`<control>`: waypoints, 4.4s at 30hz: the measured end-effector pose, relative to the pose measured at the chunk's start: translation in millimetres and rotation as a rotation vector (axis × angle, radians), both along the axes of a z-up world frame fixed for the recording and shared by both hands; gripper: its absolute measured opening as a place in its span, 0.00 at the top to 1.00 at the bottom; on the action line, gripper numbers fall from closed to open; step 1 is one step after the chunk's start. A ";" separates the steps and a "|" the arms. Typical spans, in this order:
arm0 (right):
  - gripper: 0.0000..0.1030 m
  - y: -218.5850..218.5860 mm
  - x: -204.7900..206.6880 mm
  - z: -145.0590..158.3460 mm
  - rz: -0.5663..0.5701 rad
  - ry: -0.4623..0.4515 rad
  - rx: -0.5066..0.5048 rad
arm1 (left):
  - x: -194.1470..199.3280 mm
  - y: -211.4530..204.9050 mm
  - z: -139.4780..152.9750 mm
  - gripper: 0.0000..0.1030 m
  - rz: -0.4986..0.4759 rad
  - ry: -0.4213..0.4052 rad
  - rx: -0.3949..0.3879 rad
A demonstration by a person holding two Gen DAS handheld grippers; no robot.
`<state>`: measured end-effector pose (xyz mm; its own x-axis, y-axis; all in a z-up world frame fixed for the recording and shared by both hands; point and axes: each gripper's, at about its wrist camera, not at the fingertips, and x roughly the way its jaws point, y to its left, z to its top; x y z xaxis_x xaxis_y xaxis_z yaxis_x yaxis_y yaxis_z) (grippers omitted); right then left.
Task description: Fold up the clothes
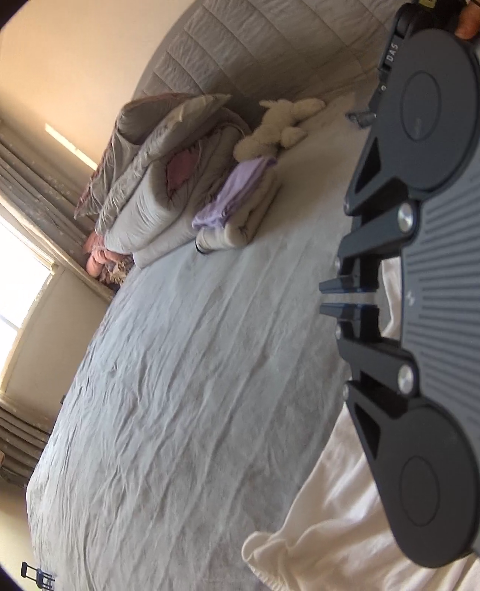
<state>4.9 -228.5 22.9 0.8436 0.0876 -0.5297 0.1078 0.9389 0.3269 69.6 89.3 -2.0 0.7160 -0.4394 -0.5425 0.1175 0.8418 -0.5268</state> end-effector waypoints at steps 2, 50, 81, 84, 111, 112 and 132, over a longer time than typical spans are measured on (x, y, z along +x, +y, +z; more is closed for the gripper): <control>0.95 -3.0 1.3 -5.2 -0.005 0.012 0.001 | 2.6 9.8 -3.4 0.82 0.027 0.016 0.004; 0.85 -4.4 34.3 -38.5 -0.096 0.086 -0.411 | 25.5 163.9 -37.8 0.56 0.244 0.061 0.123; 0.66 136.2 40.3 -70.2 0.468 0.121 -0.387 | 22.5 121.7 -51.9 0.75 -0.008 0.037 0.275; 0.74 142.4 37.2 -71.6 0.481 0.115 -0.407 | 24.3 123.3 -55.2 0.75 -0.005 0.036 0.253; 0.99 159.7 47.1 -46.5 0.329 -0.133 -0.526 | 26.1 136.6 -36.5 0.87 0.343 -0.188 0.400; 0.99 160.8 50.0 -49.6 0.329 -0.134 -0.535 | 29.6 137.0 -39.8 0.87 0.343 -0.173 0.401; 0.68 141.6 64.2 -56.0 0.368 0.006 -0.385 | 26.2 177.6 -27.2 0.62 0.385 -0.060 0.196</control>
<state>69.0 -86.8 -33.1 0.7905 0.1752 -0.5869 -0.2505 0.9669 -0.0488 95.7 266.9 -29.2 0.8404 -0.0272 -0.5413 -0.1985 0.9139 -0.3541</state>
